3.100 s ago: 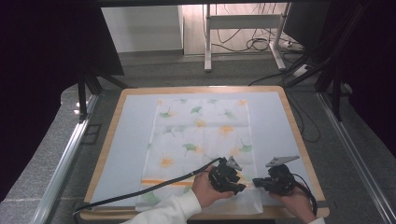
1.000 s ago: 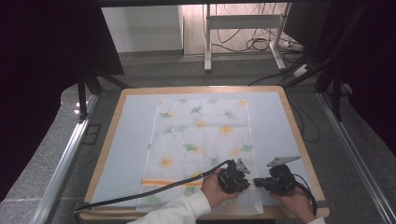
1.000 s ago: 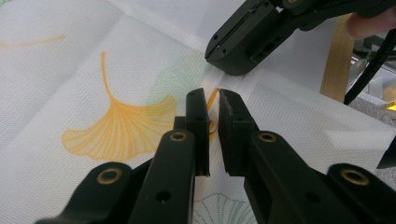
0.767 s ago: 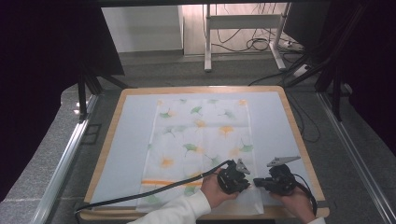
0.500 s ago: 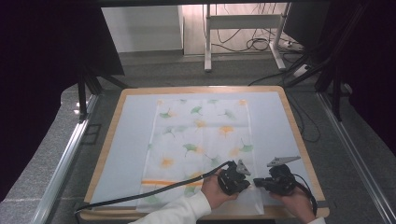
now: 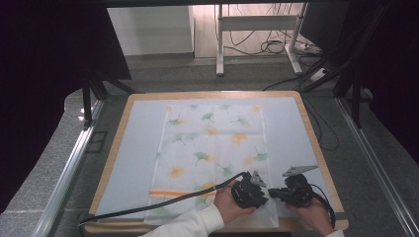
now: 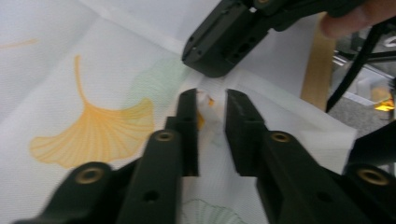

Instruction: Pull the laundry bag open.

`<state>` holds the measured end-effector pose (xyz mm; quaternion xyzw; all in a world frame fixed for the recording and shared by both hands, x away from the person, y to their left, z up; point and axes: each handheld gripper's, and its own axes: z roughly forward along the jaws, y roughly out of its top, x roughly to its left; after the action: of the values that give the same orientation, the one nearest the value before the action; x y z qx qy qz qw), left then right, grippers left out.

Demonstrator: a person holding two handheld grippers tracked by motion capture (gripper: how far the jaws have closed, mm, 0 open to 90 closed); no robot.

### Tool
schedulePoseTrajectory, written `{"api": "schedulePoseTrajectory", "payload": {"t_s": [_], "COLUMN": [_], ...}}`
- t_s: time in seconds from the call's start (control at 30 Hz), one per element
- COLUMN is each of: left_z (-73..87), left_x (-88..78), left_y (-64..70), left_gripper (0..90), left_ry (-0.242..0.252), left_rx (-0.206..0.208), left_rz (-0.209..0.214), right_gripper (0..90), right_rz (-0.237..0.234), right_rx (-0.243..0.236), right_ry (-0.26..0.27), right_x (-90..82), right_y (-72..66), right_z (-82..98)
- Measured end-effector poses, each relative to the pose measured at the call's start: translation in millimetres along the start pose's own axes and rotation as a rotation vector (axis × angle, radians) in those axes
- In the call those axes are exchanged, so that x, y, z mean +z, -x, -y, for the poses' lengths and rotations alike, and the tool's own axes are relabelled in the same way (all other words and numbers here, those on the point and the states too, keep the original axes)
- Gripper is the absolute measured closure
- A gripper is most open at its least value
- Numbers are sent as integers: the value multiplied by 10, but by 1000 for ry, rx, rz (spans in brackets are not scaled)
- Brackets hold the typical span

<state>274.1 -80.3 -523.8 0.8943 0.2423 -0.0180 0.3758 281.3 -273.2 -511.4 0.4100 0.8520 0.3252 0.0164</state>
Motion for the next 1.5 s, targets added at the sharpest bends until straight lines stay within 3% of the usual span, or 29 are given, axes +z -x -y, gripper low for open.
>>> {"api": "schedulePoseTrajectory", "payload": {"t_s": [0.1,0.2,0.43,0.77,0.9,1.27,1.5], "left_z": [-1,0,8,1,-4,12,16], "left_x": [5,11,2,1,-2,-10,-8], "left_y": [7,3,4,-21,-46,-50,-57], "left_gripper": [695,787,884,900,900,900,900], "left_ry": [1,2,-4,-2,-5,-2,2], "left_rx": [5,18,53,24,-10,-25,-30], "left_rz": [-3,-33,-46,-30,-15,-12,-9], "right_gripper": [895,895,894,895,896,898,898], "right_rz": [1,1,2,2,12,45,19], "right_rx": [1,0,2,0,-18,-61,-20], "right_ry": [1,-1,1,0,-2,-7,2], "right_x": [2,0,2,4,6,10,-88], "right_y": [0,0,-1,-1,-18,-74,-116], "right_z": [1,0,1,1,-2,-3,7]}}
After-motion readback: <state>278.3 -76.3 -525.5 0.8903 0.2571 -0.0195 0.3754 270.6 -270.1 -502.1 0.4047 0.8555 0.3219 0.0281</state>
